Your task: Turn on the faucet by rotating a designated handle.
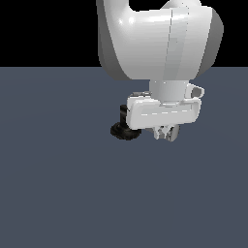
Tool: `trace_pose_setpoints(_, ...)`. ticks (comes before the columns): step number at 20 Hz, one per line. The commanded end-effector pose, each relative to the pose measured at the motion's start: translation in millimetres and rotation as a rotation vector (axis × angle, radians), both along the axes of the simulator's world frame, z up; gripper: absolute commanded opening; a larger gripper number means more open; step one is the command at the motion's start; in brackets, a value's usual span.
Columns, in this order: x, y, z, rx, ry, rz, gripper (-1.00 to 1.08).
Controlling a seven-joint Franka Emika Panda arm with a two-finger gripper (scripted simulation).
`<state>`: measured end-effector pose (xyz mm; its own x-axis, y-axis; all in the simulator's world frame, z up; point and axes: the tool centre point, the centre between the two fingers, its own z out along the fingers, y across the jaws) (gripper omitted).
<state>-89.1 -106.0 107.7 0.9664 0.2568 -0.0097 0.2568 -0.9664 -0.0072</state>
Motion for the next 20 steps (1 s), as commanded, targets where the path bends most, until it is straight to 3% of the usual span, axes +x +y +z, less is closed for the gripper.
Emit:
trace_pose_setpoints(1,9,-15,2,-0.005,-0.011,-0.003,-1.00)
trace_pose_setpoints(9,20,-48,2,-0.005,-0.011,-0.003,-1.00)
trace_pose_setpoints(11,19,-31,0,0.002,-0.004,0.018,-1.00)
trace_pose_setpoints(20,46,-47,0,0.001,-0.005,0.015,-1.00)
